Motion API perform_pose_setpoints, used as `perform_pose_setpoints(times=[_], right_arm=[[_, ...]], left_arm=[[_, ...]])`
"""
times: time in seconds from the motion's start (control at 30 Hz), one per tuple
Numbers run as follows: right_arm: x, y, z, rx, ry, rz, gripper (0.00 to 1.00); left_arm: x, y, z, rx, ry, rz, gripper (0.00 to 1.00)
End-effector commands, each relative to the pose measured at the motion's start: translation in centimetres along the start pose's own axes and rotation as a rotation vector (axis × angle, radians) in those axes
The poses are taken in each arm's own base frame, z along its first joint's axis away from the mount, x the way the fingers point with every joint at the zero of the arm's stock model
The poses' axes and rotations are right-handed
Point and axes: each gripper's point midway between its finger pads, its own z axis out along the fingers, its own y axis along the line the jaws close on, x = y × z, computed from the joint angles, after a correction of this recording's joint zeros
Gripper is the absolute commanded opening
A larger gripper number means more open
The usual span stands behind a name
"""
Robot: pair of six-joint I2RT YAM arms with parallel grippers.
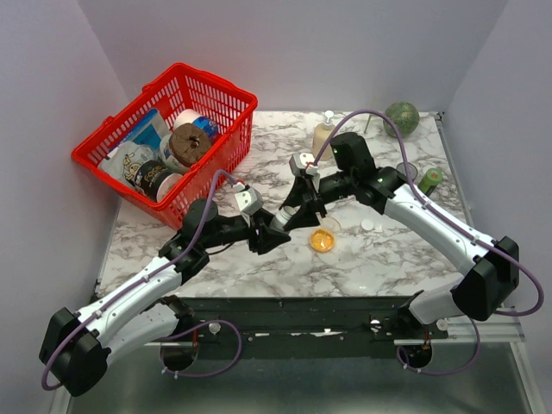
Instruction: Sort the pills into containers
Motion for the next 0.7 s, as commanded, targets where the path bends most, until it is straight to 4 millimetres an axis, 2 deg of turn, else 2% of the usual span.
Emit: perform_pose_setpoints(times=[0.0, 0.07, 0.17, 0.37, 0.53, 0.63, 0.67], right_arm=[[-1.3, 0.91, -0.41, -0.021, -0.03, 0.0, 0.3], [-1.27, 1.02, -0.41, -0.026, -0.031, 0.0, 0.28], [-1.28, 1.04, -0.41, -0.027, -0.032, -0.002, 0.27], [-1.25, 1.03, -0.37, -0.03, -0.032, -0.002, 0.27], [-1.08, 1.0, -0.3, -0.033, -0.031, 0.002, 0.27], [-1.0, 0.99, -0.21, -0.035, -0.029, 0.004, 0.26], [-0.99, 0.97, -0.21, -0.033, -0.029, 0.004, 0.26]], left_arm=[[-1.2, 0.8, 0.0, -0.046, -0.014, 0.039, 0.42], [-1.09, 0.95, 0.19, -0.048, -0.007, 0.031, 0.58], [-1.19, 1.14, 0.35, -0.057, -0.001, 0.015, 0.71], [-1.14, 1.26, 0.26, -0.067, 0.001, 0.015, 0.85], [-1.24, 1.08, 0.19, -0.059, -0.004, 0.02, 0.84], [-1.22, 0.73, 0.34, -0.034, -0.001, 0.02, 0.69], [-1.21, 0.58, 0.39, -0.023, 0.001, 0.022, 0.52]])
